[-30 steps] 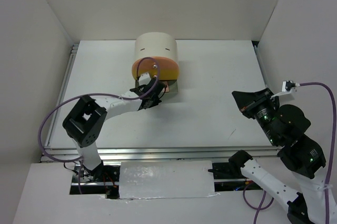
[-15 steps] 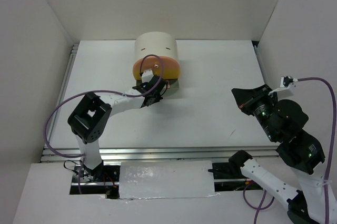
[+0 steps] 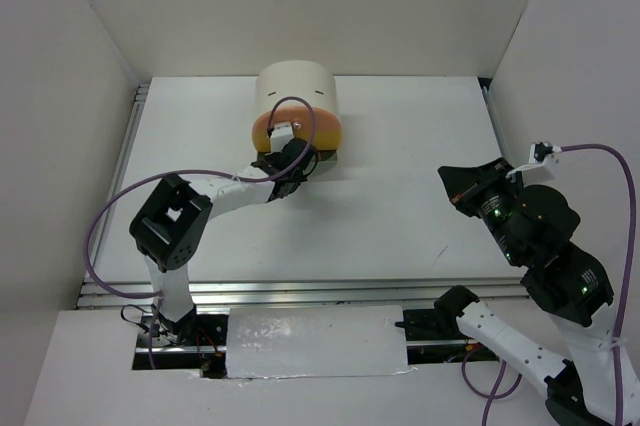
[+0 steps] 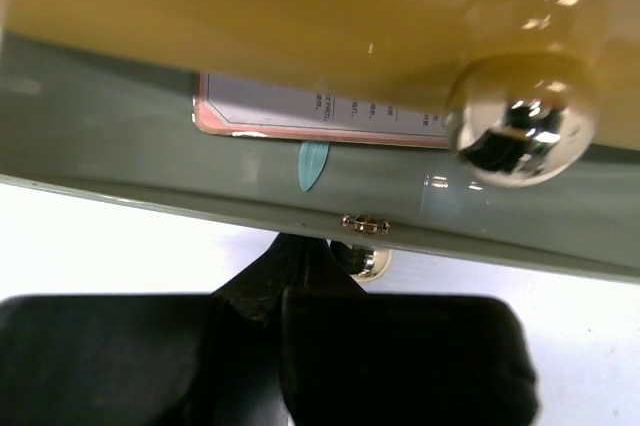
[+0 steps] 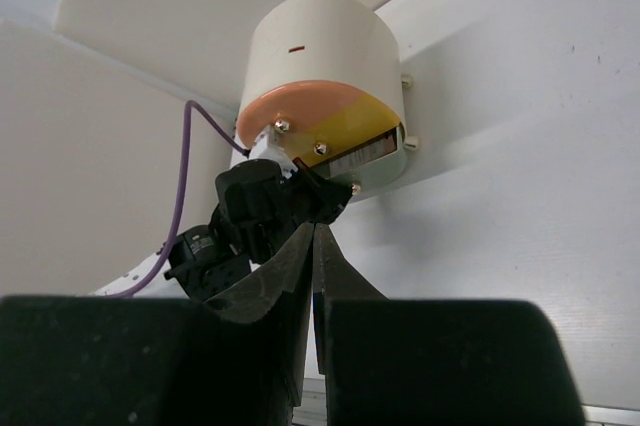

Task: Organize the makeup

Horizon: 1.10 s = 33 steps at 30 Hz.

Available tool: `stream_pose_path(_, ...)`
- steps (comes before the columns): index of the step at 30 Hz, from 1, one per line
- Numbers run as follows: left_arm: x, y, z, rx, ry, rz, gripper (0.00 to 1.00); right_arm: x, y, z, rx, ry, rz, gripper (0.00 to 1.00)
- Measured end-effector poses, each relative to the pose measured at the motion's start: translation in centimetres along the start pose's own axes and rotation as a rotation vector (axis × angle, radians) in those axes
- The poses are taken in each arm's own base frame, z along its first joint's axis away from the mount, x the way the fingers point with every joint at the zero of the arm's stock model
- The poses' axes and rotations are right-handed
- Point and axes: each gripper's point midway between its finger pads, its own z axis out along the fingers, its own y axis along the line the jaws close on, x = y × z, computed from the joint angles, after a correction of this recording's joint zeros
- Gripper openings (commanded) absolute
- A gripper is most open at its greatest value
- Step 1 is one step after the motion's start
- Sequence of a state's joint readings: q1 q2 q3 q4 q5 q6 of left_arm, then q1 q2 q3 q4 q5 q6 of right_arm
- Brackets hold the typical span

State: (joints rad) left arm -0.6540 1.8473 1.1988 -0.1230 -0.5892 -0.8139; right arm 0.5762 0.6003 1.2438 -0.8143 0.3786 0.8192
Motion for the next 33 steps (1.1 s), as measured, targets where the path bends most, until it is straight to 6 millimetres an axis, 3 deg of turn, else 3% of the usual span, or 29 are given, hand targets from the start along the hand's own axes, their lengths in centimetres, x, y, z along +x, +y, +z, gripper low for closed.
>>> stream_pose_path(20,-3.0,-0.2,1.8,0.029,-0.088,0.072,0.0,0.1,0.1,0.4,0.008,0.002,0.018,0.09)
stream_pose_path(33,-4.5,-1.0,2.1,0.066,-0.149,0.103,0.0,0.5,0.6,1.8,0.017,0.013,0.011,0.09)
